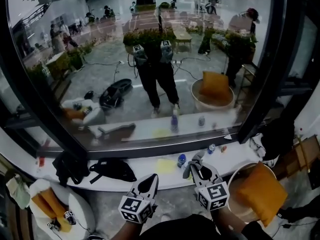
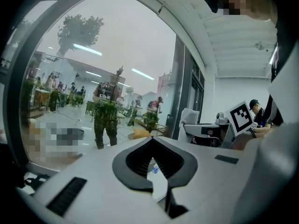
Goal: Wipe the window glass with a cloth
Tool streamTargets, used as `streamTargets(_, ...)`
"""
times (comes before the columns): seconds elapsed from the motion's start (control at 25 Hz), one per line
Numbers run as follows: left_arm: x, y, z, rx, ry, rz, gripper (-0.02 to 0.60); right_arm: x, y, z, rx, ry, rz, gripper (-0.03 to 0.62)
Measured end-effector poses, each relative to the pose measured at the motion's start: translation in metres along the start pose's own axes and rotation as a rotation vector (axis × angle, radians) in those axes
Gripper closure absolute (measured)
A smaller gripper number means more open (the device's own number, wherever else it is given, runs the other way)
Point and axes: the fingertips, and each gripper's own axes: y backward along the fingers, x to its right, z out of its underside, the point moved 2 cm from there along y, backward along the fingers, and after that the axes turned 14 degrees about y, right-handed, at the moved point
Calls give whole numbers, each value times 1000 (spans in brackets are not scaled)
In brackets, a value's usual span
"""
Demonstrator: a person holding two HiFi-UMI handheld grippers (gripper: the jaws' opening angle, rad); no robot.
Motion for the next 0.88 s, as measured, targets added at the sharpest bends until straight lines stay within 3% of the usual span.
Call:
streamTargets(0.28, 44, -17, -3, 24, 5, 38, 575, 21, 32, -4, 16, -4, 12, 542)
streamTargets(0.44, 72, -32, 9, 14, -31, 54, 575, 37, 51, 1, 17, -8, -14, 542)
streamTargets(0.88, 129, -56, 28, 9, -27, 50, 575, 69, 85, 21, 30, -19, -54, 543)
